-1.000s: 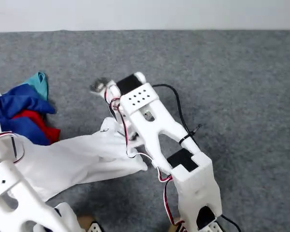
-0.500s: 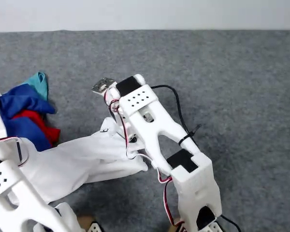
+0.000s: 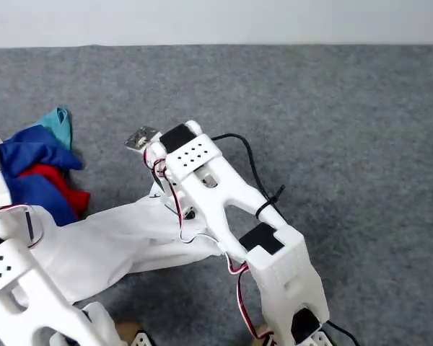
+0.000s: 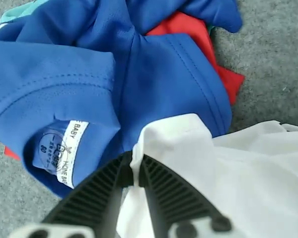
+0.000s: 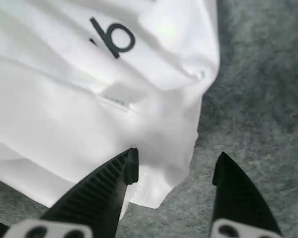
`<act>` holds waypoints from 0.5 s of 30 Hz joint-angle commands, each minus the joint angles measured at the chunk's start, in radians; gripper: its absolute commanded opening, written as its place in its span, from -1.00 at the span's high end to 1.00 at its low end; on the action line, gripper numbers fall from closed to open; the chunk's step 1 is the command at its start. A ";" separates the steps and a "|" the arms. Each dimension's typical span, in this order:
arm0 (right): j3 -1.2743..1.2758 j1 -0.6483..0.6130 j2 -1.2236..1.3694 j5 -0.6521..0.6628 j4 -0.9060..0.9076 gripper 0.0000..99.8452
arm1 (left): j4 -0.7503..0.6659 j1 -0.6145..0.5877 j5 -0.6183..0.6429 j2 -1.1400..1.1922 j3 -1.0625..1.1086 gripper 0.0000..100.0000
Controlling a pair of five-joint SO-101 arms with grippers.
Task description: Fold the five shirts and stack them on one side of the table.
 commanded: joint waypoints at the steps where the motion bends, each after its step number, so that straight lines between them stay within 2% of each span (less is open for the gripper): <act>1: -0.002 -0.019 0.004 -0.005 -0.018 0.71 | -0.035 0.002 -0.008 -0.014 0.010 0.99; 7: -0.057 -0.021 -0.004 0.072 -0.016 0.97 | -0.028 0.002 -0.008 -0.014 0.012 0.99; 12: -0.184 0.016 -0.004 0.123 0.097 0.98 | -0.031 0.002 -0.008 -0.014 0.004 0.99; 15: -0.212 0.076 -0.047 0.146 0.104 0.98 | -0.029 0.002 -0.008 -0.014 -0.018 0.99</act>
